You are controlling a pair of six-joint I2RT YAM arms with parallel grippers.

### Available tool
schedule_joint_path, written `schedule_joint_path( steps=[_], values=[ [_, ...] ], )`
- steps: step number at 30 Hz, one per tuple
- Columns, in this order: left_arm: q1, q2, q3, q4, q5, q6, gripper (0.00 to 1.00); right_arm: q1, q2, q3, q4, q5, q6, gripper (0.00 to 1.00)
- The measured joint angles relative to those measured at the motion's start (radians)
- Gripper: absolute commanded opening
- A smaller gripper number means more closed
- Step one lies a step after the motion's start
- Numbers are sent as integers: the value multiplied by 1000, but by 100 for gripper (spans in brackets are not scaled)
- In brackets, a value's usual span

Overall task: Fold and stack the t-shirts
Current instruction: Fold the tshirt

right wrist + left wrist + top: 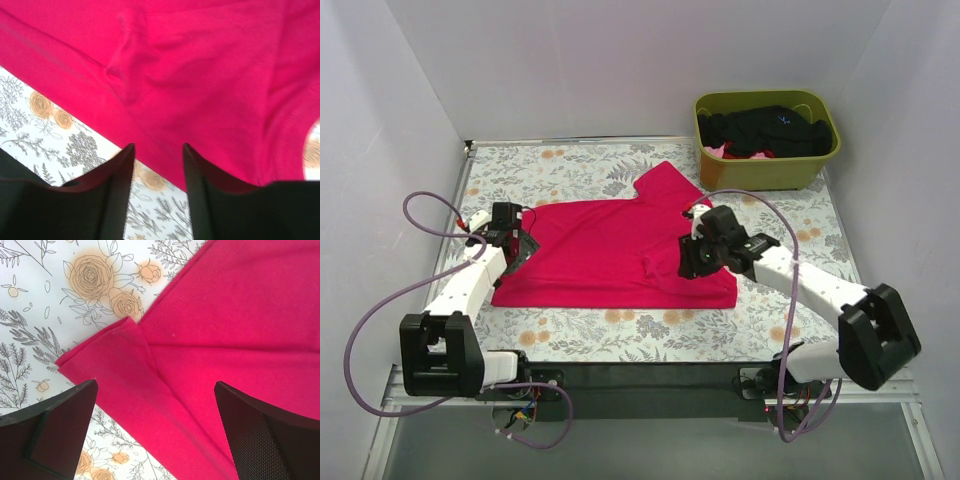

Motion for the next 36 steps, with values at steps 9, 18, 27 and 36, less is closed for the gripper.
schedule_joint_path(
  steps=[9,18,27,36],
  values=[
    [-12,-109,-20,-12,25,38,98,156,270,94,-42,73,-11,51],
    [-17,-142,-34,-21,79,45,98,167,187,-24,-88,87,-3,52],
    [-32,-124,-33,-28,165,63,96,166,-22,-187,-155,36,26,52],
    [-59,-69,-25,3,268,70,76,11,-137,-114,-273,48,0,46]
  ],
)
